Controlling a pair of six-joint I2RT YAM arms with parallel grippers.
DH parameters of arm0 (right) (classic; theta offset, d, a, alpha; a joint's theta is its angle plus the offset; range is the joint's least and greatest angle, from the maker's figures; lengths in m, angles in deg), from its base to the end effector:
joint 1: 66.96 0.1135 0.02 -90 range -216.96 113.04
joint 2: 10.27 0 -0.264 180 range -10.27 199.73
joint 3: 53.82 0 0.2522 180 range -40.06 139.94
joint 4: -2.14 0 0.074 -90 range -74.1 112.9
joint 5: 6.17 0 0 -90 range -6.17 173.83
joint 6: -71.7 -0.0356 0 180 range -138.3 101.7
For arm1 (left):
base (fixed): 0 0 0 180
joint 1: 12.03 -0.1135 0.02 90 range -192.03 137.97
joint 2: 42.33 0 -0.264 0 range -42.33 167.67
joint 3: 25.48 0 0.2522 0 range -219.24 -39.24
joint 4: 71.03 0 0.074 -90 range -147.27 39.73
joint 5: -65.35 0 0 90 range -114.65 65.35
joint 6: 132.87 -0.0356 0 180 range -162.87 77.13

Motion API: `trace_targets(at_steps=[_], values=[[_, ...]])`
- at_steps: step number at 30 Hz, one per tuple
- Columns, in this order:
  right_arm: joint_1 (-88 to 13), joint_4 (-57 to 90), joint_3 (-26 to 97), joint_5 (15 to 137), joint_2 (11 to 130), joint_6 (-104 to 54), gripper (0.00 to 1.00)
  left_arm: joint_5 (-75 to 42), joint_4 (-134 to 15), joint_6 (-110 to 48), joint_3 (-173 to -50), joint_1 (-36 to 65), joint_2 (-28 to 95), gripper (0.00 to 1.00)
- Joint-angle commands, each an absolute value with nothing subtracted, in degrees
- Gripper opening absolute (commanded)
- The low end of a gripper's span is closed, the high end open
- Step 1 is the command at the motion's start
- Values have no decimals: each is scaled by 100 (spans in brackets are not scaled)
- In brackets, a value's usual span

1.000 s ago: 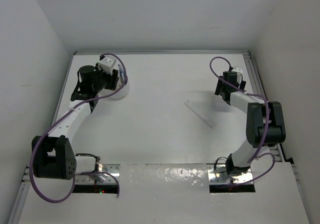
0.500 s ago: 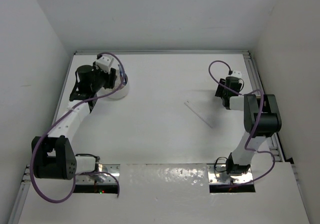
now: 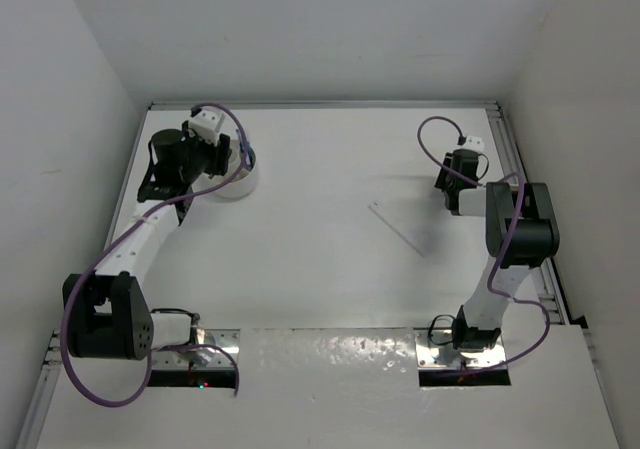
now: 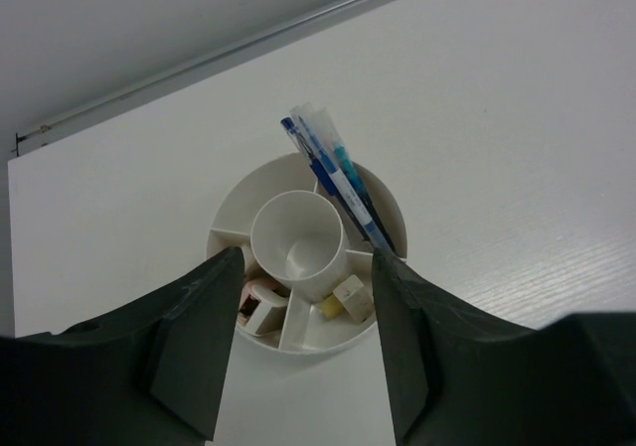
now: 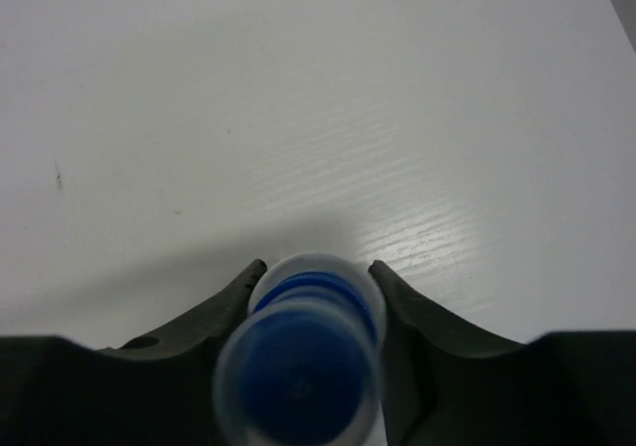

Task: Sort the stationery into containers
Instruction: Pick up the stationery from the center of the board, then place the stationery in the storage box.

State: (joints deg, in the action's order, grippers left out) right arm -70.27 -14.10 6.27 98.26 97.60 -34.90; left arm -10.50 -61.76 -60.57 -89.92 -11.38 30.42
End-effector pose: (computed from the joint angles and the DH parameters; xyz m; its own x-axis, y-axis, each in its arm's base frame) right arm 0.3618 -0.0298 0.1212 -0.4239 0.3017 -0.8540 0.4060 0.9062 0.1186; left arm 0.2946 -0.0120 0.2964 -0.2135 0.2972 -0.9306 0.3243 0.9201 0.2195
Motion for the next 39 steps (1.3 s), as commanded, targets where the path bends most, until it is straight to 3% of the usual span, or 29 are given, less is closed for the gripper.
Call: trace_targets(at_steps=[1, 6, 9, 13, 19, 27, 36, 39], values=[[-7074, -1715, 776, 9780, 9766, -3527, 40, -1086, -6430, -6045, -9242, -1203, 2992, 52], [-7030, -1961, 574, 9570, 9564, -3080, 6, -858, -6395, -6071, -9303, -1203, 2966, 52], [-6855, -2198, 258, 8922, 9178, -2633, 1, -96, -6342, -6106, -9329, -1203, 2922, 52], [-6486, -1647, 274, 8031, 8256, -1964, 0, 1504, -6237, -6177, -9373, -1203, 2895, 53], [-5215, 314, 1144, 5730, 7086, -1277, 0, 3736, -6132, -6089, -9487, -1081, 3045, 72], [-3376, 1017, 1776, 4964, 6909, -899, 0, 4591, -5868, -6159, -9734, -737, 2975, 75], [-2574, 1775, 2586, 4630, 7322, -591, 0, 5452, -5446, -6423, -9699, -465, 2790, 69], [-2539, 1704, 2630, 4612, 7436, -626, 0, 5173, -5437, -6458, -9655, -228, 2728, 68]])
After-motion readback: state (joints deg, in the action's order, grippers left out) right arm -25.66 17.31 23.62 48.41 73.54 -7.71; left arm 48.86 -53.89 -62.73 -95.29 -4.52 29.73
